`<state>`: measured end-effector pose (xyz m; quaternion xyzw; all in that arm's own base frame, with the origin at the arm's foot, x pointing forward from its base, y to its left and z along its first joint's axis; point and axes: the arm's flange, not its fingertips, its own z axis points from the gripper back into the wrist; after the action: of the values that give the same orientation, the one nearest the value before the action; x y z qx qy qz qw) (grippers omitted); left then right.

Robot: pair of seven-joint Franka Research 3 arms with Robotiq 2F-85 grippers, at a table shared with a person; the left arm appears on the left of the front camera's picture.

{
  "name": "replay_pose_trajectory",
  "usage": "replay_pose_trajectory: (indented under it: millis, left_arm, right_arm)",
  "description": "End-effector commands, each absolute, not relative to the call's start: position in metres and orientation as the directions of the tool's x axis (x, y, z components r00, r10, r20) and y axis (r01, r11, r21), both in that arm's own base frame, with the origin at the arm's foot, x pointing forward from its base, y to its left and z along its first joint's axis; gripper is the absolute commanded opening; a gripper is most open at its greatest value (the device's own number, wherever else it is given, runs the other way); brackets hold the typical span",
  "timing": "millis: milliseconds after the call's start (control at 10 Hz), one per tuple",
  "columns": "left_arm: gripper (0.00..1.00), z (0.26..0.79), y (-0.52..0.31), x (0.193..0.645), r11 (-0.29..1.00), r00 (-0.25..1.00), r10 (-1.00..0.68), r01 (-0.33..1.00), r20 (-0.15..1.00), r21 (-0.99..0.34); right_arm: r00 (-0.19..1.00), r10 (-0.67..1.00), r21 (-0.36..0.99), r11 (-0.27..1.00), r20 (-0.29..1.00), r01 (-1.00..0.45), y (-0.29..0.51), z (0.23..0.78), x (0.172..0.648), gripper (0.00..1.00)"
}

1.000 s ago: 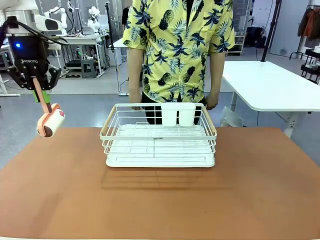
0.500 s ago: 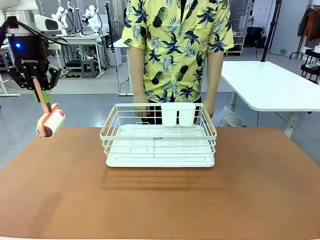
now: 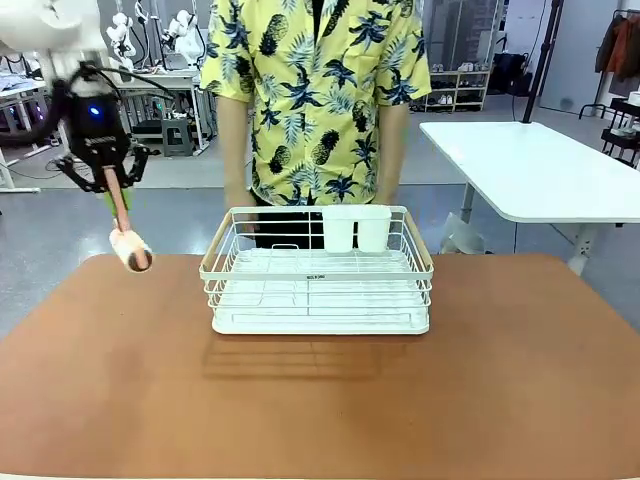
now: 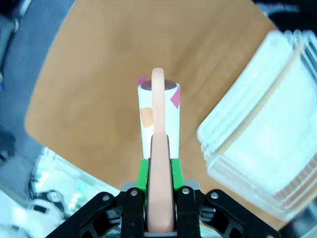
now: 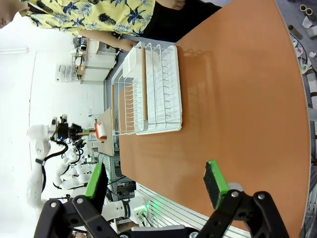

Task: Clean the table.
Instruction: Place the Lint Roller down when the Dish drying rack is positioned in the middle of the table.

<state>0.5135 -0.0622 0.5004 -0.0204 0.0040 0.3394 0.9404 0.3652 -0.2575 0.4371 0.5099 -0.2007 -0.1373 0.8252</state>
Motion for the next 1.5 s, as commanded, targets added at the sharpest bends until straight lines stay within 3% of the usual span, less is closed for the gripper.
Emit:
replay_pose_trajectory:
  millis: [0, 100, 300, 600, 700, 1200, 1400]
  left_arm:
    - [0.21, 0.488, -0.052, 0.565, 0.212, 0.223, 0.974, -0.958, -0.037, -0.192]
    - [0.21, 0.482, -0.039, 0.58, 0.178, 0.169, 0.984, -0.931, 0.054, -0.32]
    - [0.21, 0.453, -0.026, 0.591, 0.298, 0.3, 0.952, -0.883, 0.051, -0.362]
    - [0.21, 0.413, -0.022, 0.587, 0.326, 0.344, 0.938, -0.854, 0.03, -0.405]
    - [0.21, 0.404, -0.021, 0.583, 0.327, 0.333, 0.94, -0.821, 0.071, -0.468]
    - [0.21, 0.356, -0.027, 0.568, 0.178, 0.242, 0.968, -0.853, -0.069, -0.491]
    - [0.21, 0.342, -0.026, 0.56, 0.18, 0.24, 0.968, -0.865, -0.071, -0.468]
  right_arm:
    - [0.878, -0.432, 0.902, 0.431, 0.207, -0.001, -0.257, 0.439, 0.365, 1.0]
    - [0.878, -0.432, 0.902, 0.431, 0.207, -0.001, -0.257, 0.439, 0.365, 1.0]
    - [0.878, -0.432, 0.902, 0.431, 0.207, -0.001, -0.257, 0.439, 0.365, 1.0]
    - [0.878, -0.432, 0.902, 0.431, 0.207, -0.001, -0.257, 0.439, 0.365, 1.0]
    - [0.878, -0.432, 0.902, 0.431, 0.207, -0.001, -0.257, 0.439, 0.365, 1.0]
    - [0.878, -0.432, 0.902, 0.431, 0.207, -0.001, -0.257, 0.439, 0.365, 1.0]
    - [0.878, -0.432, 0.902, 0.431, 0.207, -0.001, -0.257, 0.439, 0.365, 1.0]
